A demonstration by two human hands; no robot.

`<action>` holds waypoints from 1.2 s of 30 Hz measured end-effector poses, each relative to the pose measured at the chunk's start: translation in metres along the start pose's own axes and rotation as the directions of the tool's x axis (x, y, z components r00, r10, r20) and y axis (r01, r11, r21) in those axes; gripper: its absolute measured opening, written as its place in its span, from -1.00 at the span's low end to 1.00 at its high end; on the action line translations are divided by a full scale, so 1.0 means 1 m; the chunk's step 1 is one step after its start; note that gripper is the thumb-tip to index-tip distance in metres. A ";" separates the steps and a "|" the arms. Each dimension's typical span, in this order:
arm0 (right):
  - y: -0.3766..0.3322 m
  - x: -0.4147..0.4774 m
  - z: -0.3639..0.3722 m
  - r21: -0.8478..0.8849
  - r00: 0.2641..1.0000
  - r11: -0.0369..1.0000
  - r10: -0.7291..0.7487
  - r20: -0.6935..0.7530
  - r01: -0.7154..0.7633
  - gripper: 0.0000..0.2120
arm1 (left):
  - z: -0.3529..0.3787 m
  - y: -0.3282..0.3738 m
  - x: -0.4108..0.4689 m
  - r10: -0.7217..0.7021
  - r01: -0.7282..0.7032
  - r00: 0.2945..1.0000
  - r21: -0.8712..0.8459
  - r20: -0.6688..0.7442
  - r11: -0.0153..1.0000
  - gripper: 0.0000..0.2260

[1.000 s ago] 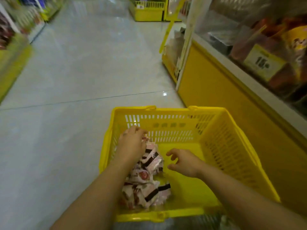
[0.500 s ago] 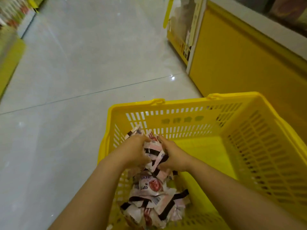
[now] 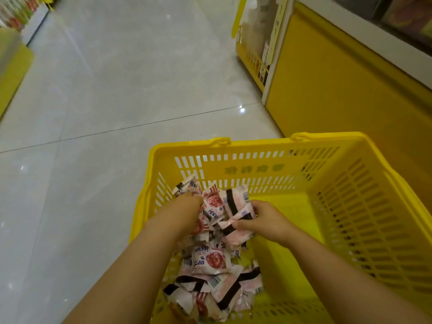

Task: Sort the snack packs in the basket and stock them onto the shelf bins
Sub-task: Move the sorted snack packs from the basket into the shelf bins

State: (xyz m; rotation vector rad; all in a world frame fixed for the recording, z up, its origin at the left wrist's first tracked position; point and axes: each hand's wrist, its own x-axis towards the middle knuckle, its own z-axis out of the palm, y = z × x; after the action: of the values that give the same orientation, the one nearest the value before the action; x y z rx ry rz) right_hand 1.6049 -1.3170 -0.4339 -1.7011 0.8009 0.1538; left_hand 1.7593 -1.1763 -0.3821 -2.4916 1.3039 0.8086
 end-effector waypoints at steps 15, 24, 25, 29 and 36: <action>-0.009 -0.048 -0.054 0.117 0.999 0.993 0.032 -0.011 -0.030 -0.70 | -0.017 0.014 -0.010 -0.022 0.006 0.997 0.206 0.076 0.979 -0.75; -0.080 -0.110 -0.102 0.436 0.983 0.896 -0.004 -0.182 0.085 -0.77 | -0.078 0.036 -0.051 0.185 -0.219 0.967 -0.942 -0.175 0.254 -0.86; -0.091 -0.119 -0.110 0.473 0.981 0.875 -0.008 -0.192 0.100 -0.78 | -0.083 0.050 -0.055 0.224 -0.194 0.958 -0.980 -0.177 0.053 -0.84; -0.136 -0.161 -0.142 0.624 0.975 0.770 0.014 -0.223 0.132 -0.78 | -0.111 0.107 -0.082 0.307 -0.107 0.921 -0.915 -0.238 -0.388 -0.66; -0.179 -0.247 -0.168 0.797 0.983 0.579 -0.058 -0.174 0.175 -0.65 | -0.173 0.156 -0.142 0.495 -0.066 0.830 -0.927 -0.257 -0.369 -0.67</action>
State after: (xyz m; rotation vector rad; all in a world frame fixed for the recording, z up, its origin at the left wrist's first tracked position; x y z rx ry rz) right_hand 1.4708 -1.3506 -0.1145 -0.8620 0.6876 -0.3885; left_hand 1.6324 -1.2426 -0.1504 -2.2408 1.3012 3.6451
